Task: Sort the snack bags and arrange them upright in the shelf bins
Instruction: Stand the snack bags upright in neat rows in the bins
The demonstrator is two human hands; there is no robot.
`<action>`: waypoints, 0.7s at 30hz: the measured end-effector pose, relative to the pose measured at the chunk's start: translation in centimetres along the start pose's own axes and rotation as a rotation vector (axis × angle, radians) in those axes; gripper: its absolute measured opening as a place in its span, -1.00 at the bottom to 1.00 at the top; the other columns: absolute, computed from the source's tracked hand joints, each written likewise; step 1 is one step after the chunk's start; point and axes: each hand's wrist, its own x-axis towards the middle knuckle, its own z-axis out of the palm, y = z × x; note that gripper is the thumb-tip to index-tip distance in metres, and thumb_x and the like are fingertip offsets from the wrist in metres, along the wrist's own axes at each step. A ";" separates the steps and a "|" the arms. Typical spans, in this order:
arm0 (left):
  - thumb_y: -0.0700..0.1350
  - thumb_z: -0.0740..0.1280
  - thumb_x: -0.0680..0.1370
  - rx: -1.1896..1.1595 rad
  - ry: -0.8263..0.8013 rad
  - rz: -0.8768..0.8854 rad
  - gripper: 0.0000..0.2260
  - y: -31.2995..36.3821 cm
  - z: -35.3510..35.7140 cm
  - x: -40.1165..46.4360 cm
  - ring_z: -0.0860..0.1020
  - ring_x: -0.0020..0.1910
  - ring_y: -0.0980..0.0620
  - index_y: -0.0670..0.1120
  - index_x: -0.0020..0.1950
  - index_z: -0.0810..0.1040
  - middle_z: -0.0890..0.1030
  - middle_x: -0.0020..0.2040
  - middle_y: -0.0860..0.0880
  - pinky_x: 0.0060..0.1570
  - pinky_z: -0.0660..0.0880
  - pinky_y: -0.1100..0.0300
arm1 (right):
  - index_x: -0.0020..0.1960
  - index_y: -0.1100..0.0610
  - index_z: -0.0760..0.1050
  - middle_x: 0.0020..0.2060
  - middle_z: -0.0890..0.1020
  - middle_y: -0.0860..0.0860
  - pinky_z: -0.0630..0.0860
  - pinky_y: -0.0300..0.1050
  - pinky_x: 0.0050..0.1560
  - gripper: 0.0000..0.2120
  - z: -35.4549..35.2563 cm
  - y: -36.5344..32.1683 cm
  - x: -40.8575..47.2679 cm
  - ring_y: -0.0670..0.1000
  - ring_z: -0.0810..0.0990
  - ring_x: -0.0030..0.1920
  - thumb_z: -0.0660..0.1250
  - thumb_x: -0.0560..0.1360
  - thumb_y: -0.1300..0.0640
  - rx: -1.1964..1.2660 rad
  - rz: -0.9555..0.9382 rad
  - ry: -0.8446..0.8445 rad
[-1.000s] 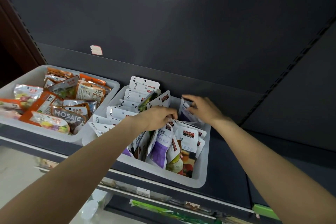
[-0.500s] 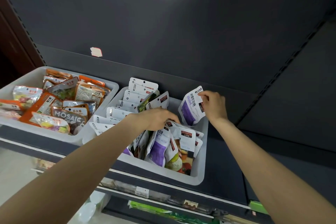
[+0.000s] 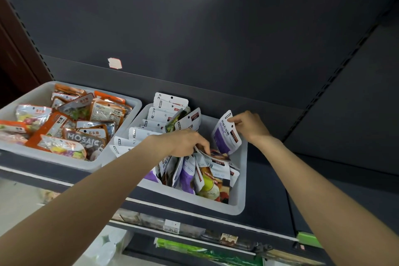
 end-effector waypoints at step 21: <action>0.08 0.21 0.60 0.210 0.119 -0.006 -0.74 -1.4 0.5 -2.0 0.44 0.24 0.04 0.12 0.25 0.55 0.55 0.23 0.12 0.30 0.23 -0.01 | 0.07 0.19 0.50 0.02 0.59 0.17 0.35 -0.08 -0.16 -0.80 -0.6 -1.6 -2.0 0.21 0.57 0.00 0.11 0.60 0.24 -0.445 0.081 0.276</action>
